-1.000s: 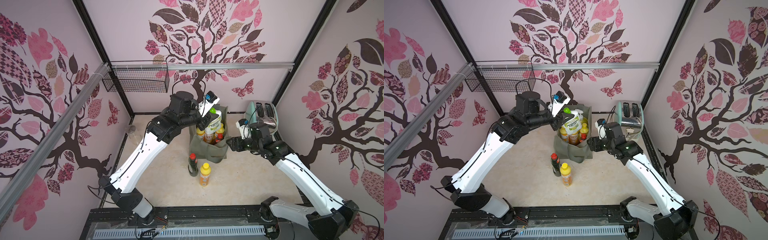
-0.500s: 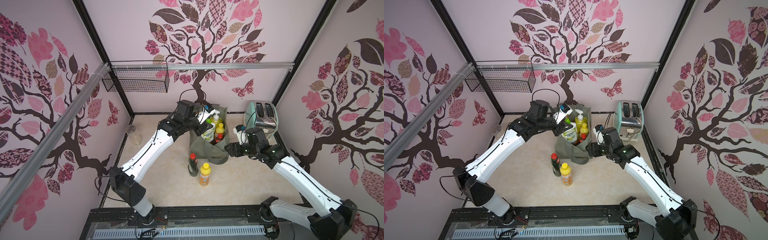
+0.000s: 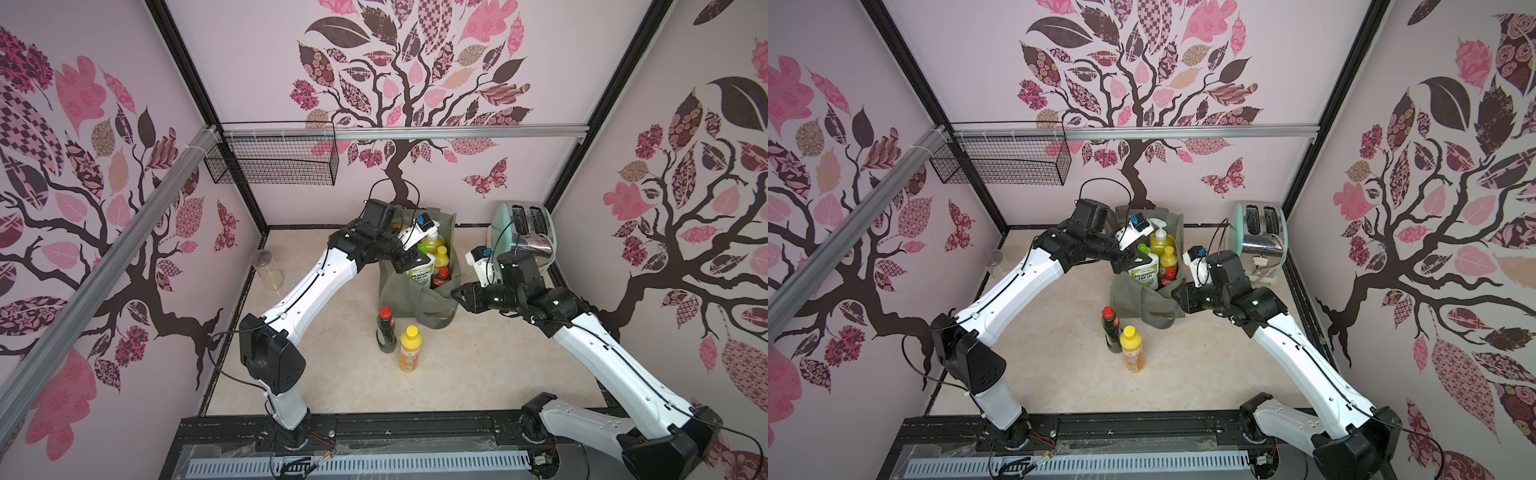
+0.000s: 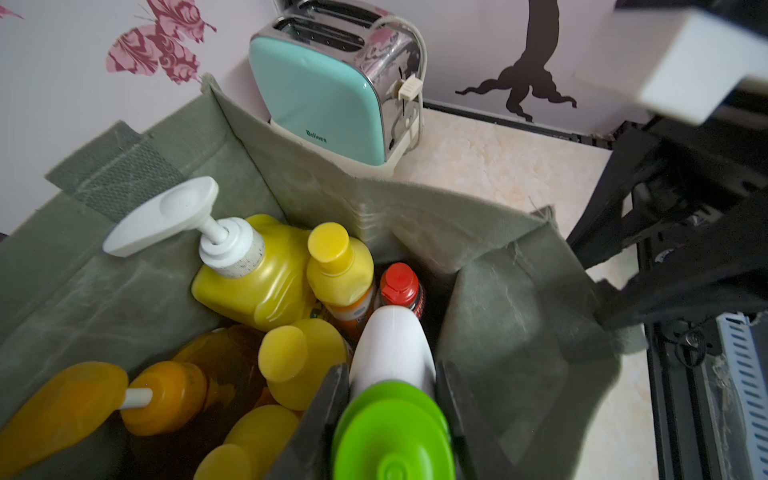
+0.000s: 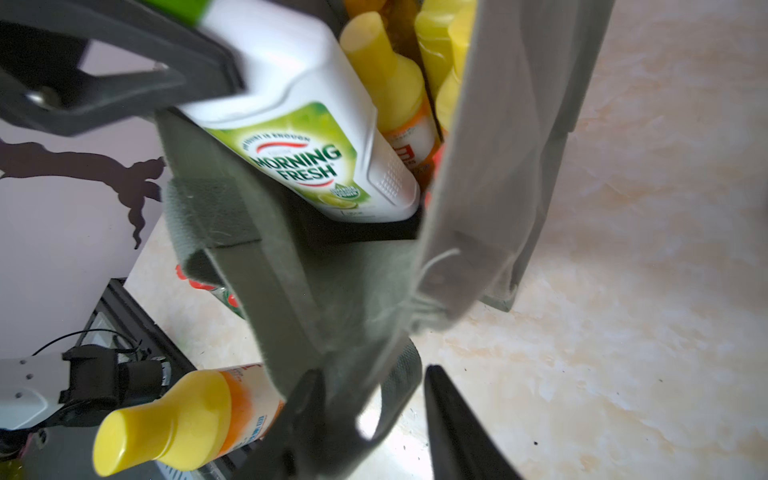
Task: Pack dish soap into the shopping bag
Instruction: Place the bottle of dish soap in the shopping bag.
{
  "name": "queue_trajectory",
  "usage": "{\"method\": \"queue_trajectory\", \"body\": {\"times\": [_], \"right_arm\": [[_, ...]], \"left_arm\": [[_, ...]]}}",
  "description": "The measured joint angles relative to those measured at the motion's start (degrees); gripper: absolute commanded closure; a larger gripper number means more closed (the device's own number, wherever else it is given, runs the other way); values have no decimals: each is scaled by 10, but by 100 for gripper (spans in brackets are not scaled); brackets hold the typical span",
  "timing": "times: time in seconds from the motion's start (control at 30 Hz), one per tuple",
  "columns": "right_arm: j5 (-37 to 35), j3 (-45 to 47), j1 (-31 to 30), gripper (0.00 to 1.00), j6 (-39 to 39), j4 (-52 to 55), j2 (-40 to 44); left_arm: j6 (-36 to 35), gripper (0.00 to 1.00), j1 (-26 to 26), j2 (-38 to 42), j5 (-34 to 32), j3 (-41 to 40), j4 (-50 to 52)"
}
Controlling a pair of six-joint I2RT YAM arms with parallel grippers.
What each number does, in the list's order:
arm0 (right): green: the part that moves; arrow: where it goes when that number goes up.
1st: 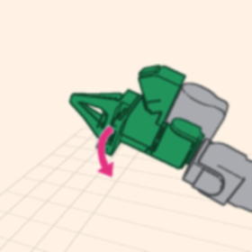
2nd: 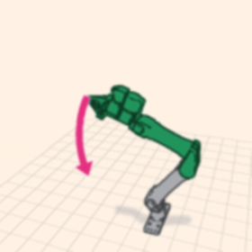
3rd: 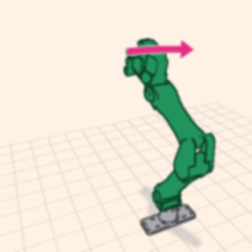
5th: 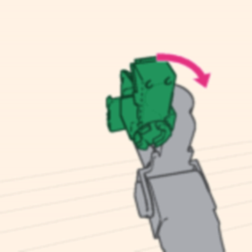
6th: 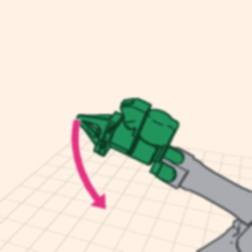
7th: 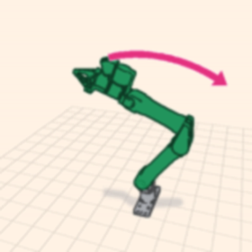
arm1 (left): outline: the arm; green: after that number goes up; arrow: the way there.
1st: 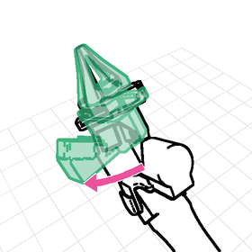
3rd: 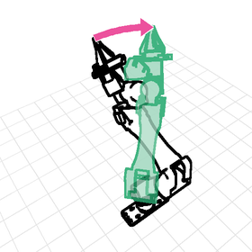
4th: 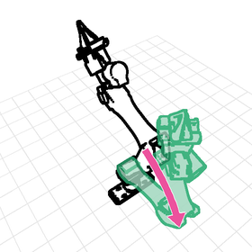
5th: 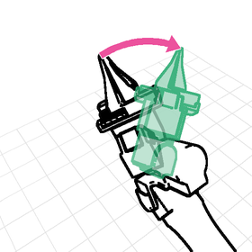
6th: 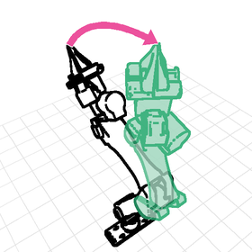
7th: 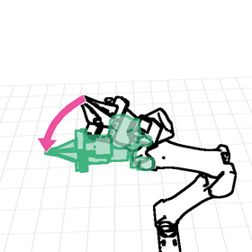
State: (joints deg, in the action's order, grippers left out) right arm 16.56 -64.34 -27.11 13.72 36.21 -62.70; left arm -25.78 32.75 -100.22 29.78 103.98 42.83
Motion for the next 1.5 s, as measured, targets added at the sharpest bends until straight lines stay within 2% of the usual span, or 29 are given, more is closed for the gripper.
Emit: {"method": "queue_trajectory", "body": {"times": [0.07,0.23,0.9,1.1,1.27,1.5], "right_arm": [[8,-17,-2,90,-2,9,-4],[14,-49,-2,100,3,30,-19],[22,-97,-2,100,2,72,-45],[22,-97,3,100,-1,72,-45],[24,-97,6,100,-2,72,-45],[28,-91,10,100,-3,64,-45]], "left_arm": [[-11,100,0,0,2,0,9],[-31,100,-2,-1,5,0,13],[-69,99,-11,-54,40,4,9],[-77,87,-10,-84,47,5,15],[-82,73,-9,-86,50,5,18],[-78,44,-9,-86,57,5,14]]}}
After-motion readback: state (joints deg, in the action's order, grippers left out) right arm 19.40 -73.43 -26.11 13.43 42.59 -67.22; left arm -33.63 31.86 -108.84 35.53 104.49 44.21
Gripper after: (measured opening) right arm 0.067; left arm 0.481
